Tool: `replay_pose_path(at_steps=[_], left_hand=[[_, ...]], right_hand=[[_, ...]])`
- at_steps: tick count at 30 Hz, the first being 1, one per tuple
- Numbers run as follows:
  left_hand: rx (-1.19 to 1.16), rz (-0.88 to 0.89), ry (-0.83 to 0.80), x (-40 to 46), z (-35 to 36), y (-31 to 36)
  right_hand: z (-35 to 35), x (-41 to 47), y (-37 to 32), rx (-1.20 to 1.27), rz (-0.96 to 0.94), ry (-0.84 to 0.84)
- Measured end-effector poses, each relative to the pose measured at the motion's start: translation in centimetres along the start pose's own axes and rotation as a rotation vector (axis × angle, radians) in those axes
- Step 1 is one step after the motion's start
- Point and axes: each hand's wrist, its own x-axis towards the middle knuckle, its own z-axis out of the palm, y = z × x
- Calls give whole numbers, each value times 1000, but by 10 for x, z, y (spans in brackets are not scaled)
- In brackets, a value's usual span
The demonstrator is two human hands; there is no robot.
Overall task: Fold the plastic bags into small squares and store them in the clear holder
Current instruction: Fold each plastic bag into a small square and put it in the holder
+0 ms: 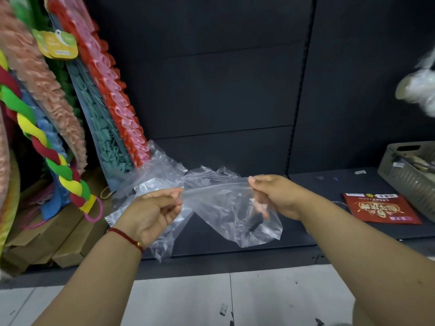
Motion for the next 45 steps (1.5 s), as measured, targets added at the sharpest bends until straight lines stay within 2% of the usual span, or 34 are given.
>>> replay_pose_path(at_steps=[4, 9, 13, 18, 24, 29, 33, 35, 40, 43, 45], left_hand=[[-109, -14, 62, 8, -12, 2], [-246, -28, 113, 16, -21, 3], [-383, -13, 141, 17, -23, 4], [-554, -19, 176, 19, -27, 6], [-630, -46, 258, 24, -36, 6], [-693, -125, 209, 30, -45, 9], [-625, -52, -57, 24, -53, 15], [-529, -12, -70, 24, -55, 16], [10, 183, 193, 22, -39, 5], [463, 382, 345, 21, -37, 4], [530, 541, 360, 17, -35, 7]], right_hand=[[-4, 2, 4, 265, 84, -4], [-8, -1, 7, 331, 133, -135], [-2, -1, 10, 524, 45, -194], [3, 3, 14, 726, -48, -349], [4, 4, 9, 1064, -167, -243], [4, 2, -2, 1012, -241, -36], [2, 5, -3, 847, -208, 268], [0, 8, -1, 696, -213, 374], [-8, 13, 7, 295, -208, 652], [-10, 12, 1, 323, -249, 688], [-11, 8, -7, 364, -282, 662]])
